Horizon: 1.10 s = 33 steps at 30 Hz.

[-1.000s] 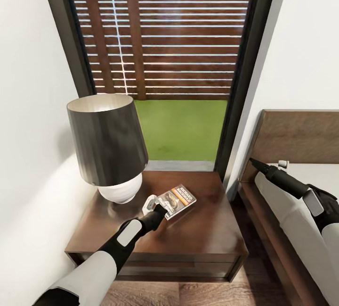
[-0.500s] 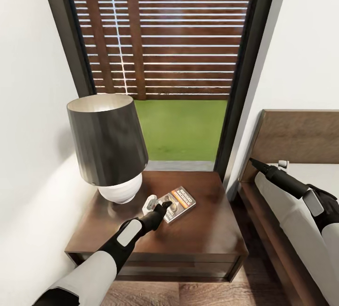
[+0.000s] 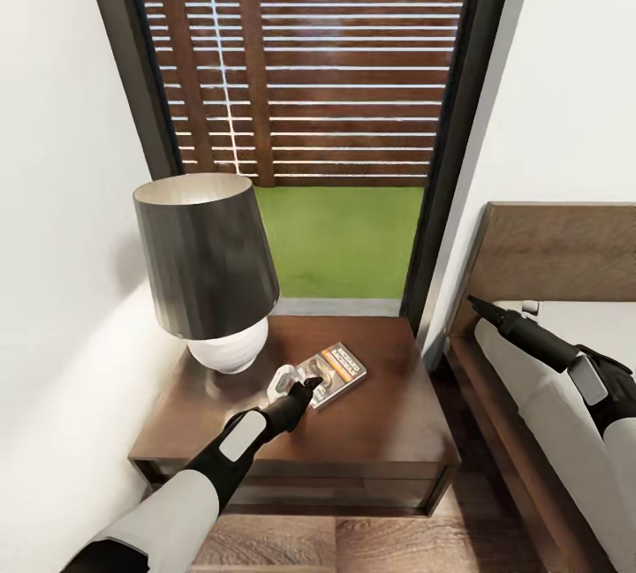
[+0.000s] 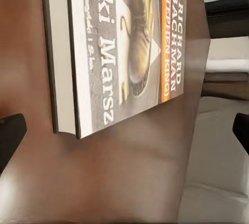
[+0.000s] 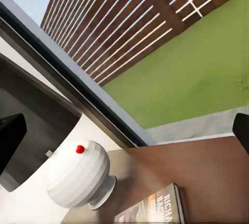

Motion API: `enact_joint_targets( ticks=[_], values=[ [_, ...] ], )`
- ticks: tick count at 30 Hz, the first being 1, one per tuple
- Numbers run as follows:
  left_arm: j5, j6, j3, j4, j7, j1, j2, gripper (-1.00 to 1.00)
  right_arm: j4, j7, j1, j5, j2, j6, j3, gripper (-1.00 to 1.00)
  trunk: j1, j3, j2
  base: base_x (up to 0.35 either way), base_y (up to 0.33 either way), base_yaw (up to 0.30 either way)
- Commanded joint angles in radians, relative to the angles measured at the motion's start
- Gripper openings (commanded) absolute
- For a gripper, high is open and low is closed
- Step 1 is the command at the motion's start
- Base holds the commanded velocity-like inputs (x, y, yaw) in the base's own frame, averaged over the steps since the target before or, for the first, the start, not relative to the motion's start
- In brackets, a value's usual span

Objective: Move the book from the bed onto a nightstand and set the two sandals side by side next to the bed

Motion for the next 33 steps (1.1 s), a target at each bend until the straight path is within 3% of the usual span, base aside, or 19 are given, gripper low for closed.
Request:
enact_joint_targets(
  ticks=[1,12,24,29,33],
  values=[
    [0.003,0.002,-0.001,0.001,-0.002,-0.001,0.0,1.0,0.0,0.002,0.0,-0.004,0.0,0.009,-0.001,1.0,0.0,-0.001,0.0,-0.036,0.0,0.0],
    [0.003,0.002,-0.001,0.001,-0.002,-0.001,0.0,1.0,0.0,0.002,0.0,-0.004,0.0,0.01,-0.002,1.0,0.0,-0.001,0.0,-0.007,0.0,0.0],
    [0.003,0.002,-0.001,0.001,-0.002,-0.001,0.0,1.0,0.001,0.002,0.0,-0.004,0.0,0.009,-0.001,1.0,-0.009,0.045,0.009,0.0,0.0,0.0],
    [0.003,0.002,-0.001,0.001,-0.002,-0.001,0.0,1.0,0.0,0.002,0.0,-0.004,0.0,0.01,-0.001,1.0,-0.009,0.045,0.009,0.0,0.0,0.0],
    [0.003,0.002,-0.001,0.001,-0.002,-0.001,0.0,1.0,0.0,0.002,0.0,-0.004,0.0,0.01,-0.001,1.0,-0.024,0.057,0.037,0.0,0.0,0.0]
  ],
)
